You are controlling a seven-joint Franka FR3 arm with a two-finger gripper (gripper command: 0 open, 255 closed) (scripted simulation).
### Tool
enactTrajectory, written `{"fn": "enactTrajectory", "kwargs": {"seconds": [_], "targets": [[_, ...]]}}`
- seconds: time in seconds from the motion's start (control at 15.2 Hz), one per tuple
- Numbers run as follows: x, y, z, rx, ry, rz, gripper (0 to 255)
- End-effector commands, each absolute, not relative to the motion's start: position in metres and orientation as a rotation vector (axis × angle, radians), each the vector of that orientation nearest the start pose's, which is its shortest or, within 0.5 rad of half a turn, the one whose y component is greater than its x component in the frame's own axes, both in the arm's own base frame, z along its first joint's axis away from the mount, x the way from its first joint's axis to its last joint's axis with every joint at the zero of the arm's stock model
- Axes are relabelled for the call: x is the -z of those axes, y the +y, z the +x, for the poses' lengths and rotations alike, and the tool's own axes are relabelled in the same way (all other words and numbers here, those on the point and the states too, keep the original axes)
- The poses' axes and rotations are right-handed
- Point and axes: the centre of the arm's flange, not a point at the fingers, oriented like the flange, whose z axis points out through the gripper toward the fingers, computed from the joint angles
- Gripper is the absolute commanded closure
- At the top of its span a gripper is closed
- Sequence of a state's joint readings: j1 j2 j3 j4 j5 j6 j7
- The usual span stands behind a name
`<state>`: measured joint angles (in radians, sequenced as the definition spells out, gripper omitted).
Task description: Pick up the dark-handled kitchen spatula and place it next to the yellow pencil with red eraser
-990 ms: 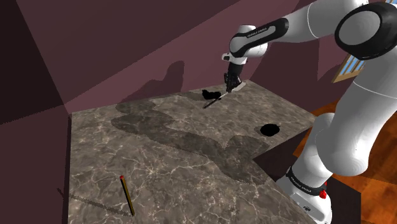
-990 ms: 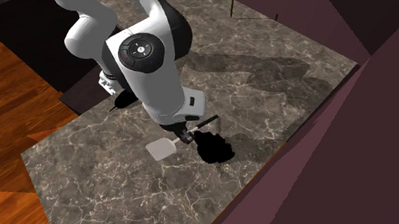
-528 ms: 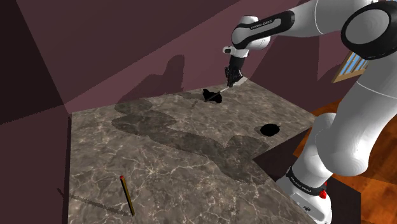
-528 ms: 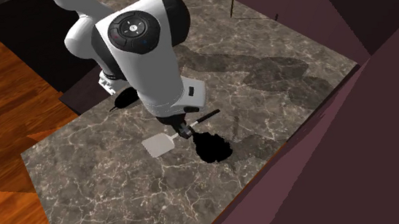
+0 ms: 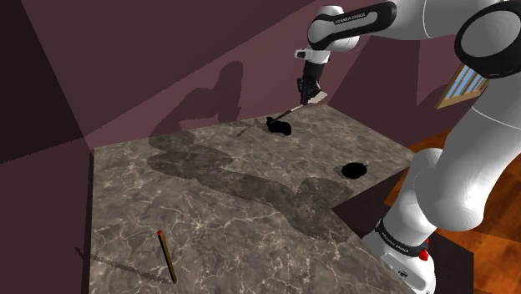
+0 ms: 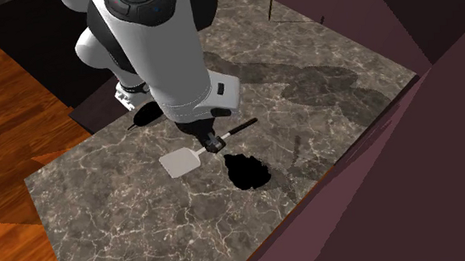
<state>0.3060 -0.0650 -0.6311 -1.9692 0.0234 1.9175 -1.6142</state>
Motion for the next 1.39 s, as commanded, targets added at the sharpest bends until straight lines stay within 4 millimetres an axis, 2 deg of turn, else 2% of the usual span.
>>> {"fn": "enactTrajectory", "kwargs": {"seconds": [0.0, 1.12, 1.32], "targets": [[-0.503, -0.177, 0.512, 0.077, -1.858, -2.49, 255], [-0.589, -0.177, 0.512, 0.077, -1.858, -2.49, 255], [-0.589, -0.139, 0.502, 0.077, -1.858, -2.49, 255]]}}
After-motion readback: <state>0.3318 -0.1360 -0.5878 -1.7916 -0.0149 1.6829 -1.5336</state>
